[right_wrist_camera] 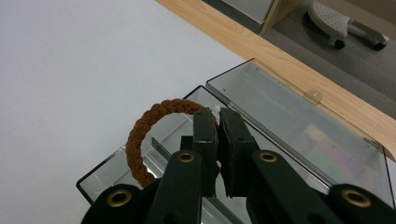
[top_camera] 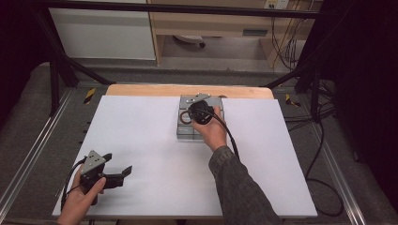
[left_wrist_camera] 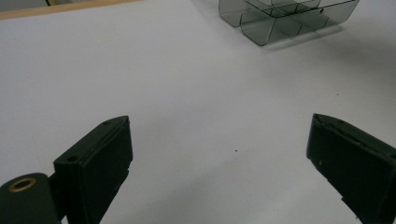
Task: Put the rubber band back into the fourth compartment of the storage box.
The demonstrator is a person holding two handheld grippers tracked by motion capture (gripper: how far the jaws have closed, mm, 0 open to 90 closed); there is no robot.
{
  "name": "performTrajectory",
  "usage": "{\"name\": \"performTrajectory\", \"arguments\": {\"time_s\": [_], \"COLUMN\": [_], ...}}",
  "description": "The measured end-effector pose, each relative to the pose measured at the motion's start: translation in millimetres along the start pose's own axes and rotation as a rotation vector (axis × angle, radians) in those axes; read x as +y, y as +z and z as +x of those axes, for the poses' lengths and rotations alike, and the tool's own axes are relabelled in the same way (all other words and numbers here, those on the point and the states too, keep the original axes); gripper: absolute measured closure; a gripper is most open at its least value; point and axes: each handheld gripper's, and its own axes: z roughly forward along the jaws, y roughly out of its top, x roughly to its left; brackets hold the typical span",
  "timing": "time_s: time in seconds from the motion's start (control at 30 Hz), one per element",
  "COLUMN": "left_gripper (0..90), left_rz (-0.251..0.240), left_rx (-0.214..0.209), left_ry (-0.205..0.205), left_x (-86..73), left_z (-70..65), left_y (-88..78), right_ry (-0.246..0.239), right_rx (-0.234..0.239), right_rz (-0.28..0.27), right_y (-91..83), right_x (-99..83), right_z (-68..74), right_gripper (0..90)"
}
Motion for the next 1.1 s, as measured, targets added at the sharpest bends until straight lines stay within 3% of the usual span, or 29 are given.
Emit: {"name": "performTrajectory", "arguments": {"time_s": [1.1], "left_gripper": [6.7], "left_rz": [-0.001], "left_rx": [-0.006], "left_ry": [-0.002], "left_x": [0.0], "left_z": [-0.1], "left_y": [-0.2], "right_ry": [-0.025], "right_rx": [0.004], "right_rz": [0.048], "right_y": [6.8], "right_x": [-5.4], "right_z": [2.3], "right_gripper": [85.5]}}
